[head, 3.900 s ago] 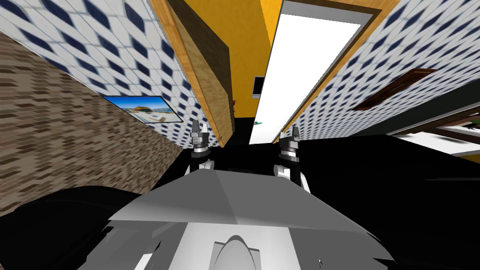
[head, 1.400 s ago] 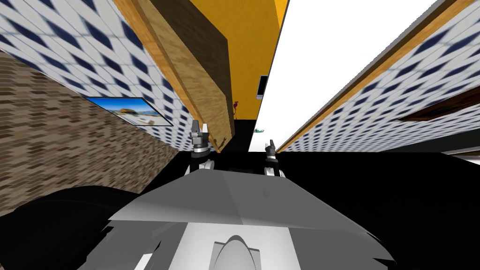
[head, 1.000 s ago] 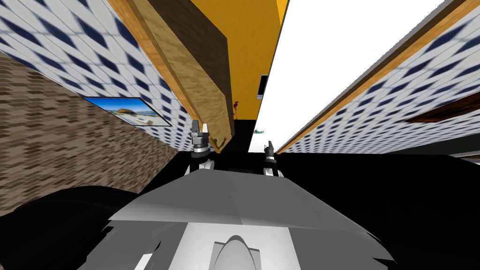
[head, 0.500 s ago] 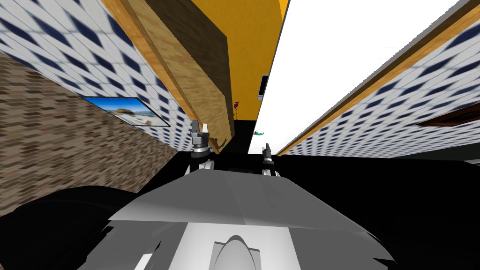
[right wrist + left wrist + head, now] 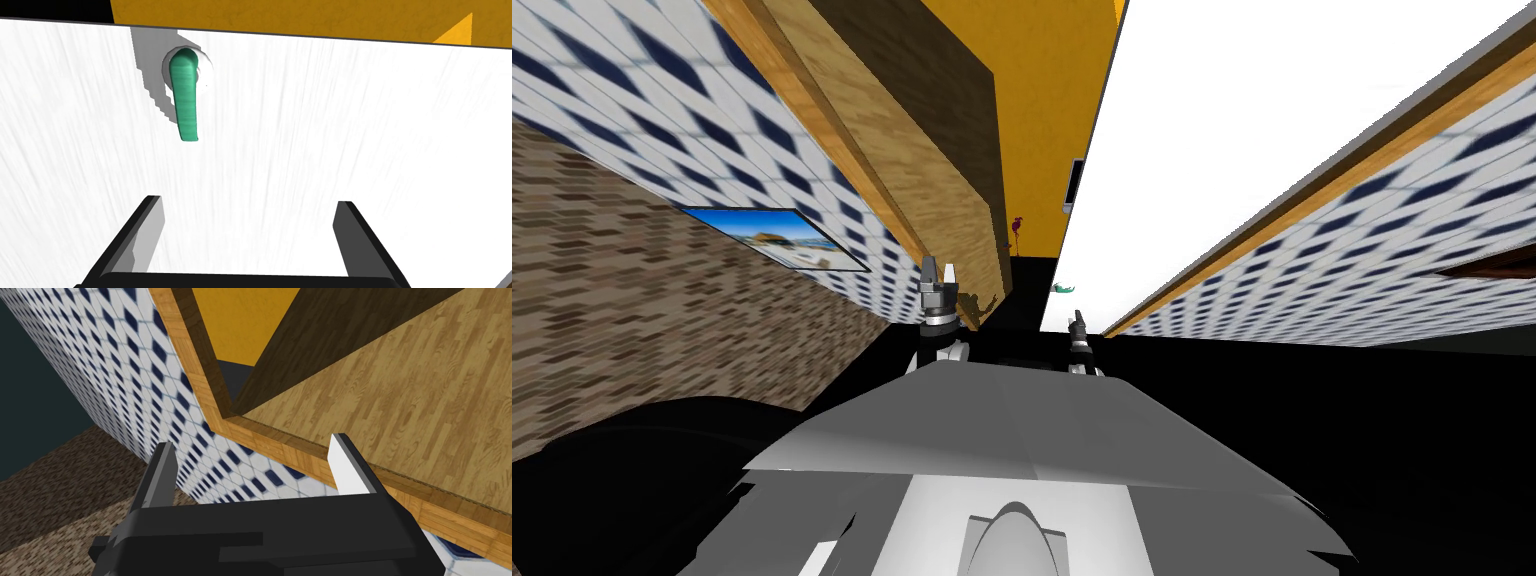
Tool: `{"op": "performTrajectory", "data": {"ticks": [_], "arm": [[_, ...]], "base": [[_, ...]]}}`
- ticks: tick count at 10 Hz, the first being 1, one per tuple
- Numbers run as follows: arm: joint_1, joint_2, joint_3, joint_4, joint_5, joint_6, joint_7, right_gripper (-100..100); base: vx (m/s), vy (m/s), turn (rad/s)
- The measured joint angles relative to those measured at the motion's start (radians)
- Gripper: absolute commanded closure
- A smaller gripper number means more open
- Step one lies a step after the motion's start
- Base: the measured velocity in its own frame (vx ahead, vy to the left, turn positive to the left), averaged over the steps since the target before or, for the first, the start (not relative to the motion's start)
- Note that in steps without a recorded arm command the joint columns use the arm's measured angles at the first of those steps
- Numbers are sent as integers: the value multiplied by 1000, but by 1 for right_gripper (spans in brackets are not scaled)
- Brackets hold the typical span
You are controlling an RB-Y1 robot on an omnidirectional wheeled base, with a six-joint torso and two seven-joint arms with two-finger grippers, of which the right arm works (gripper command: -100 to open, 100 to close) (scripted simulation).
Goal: Push the door open
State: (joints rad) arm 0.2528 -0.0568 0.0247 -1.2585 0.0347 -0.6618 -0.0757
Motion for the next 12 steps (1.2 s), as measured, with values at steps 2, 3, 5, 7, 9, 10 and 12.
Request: {"op": "performTrajectory", "data": {"ticks": [2, 3, 5, 7, 9, 10, 12], "arm": [[-9, 3, 5, 53, -1, -19, 4, -100], [-16, 6, 7, 75, -1, -26, 7, -100], [-25, 8, 11, 112, -3, -35, 10, -100], [-31, 12, 15, 144, -3, -45, 14, -100], [-38, 15, 18, 175, -4, -56, 17, -100], [-41, 17, 20, 193, -4, -63, 18, -100], [-45, 19, 22, 213, -4, -71, 20, -100]], "base": [[83, -53, 29], [86, -57, 33], [91, -50, 25], [92, -34, 24], [90, -51, 23], [123, -66, 26], [77, -12, 15]]}}
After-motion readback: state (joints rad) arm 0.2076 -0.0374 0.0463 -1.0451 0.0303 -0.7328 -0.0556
